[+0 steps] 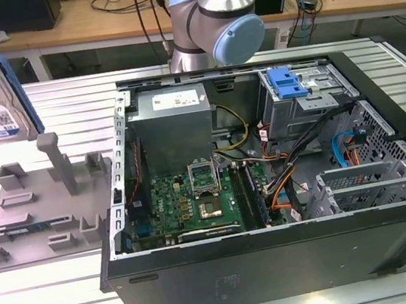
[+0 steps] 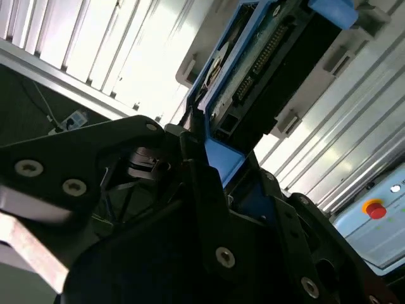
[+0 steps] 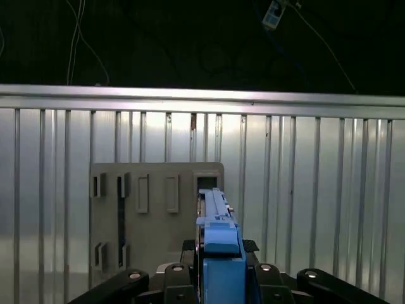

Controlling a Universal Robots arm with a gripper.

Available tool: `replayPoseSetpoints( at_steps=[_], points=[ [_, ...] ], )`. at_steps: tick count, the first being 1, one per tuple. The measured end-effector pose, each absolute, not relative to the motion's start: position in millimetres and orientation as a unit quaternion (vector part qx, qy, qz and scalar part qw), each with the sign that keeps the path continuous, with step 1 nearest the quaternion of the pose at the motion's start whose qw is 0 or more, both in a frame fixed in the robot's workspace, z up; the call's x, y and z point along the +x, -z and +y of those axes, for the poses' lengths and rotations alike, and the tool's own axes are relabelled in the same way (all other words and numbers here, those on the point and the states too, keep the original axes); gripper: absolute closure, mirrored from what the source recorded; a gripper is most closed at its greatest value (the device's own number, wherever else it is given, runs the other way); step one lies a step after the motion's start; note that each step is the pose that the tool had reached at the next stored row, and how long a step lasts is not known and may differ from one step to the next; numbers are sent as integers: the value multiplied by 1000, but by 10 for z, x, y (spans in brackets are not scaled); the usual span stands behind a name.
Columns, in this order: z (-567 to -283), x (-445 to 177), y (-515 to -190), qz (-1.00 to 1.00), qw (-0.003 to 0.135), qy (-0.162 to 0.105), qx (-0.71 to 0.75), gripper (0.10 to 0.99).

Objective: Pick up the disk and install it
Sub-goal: 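Pick up the disk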

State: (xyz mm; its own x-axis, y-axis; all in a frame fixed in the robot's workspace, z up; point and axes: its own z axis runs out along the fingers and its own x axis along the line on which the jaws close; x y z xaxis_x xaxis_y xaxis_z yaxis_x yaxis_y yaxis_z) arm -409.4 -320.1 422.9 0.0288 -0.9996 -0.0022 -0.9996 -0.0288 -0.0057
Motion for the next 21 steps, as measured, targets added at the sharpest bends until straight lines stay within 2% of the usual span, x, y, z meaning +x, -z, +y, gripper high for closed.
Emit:
replayPoseSetpoints(
  at_steps=[1,3,8,17,21],
  points=[
    [-3201,-4093,-4428,697,3,1,-717,718],
    [-3201,-4093,-4584,697,4,0,-717,718],
    [-3203,-4091,-4806,697,5,-1,-717,718],
    [-3206,-4091,-4855,697,6,-2,-717,718],
    [-3300,-3958,-4869,697,6,-2,-717,718]
  ],
)
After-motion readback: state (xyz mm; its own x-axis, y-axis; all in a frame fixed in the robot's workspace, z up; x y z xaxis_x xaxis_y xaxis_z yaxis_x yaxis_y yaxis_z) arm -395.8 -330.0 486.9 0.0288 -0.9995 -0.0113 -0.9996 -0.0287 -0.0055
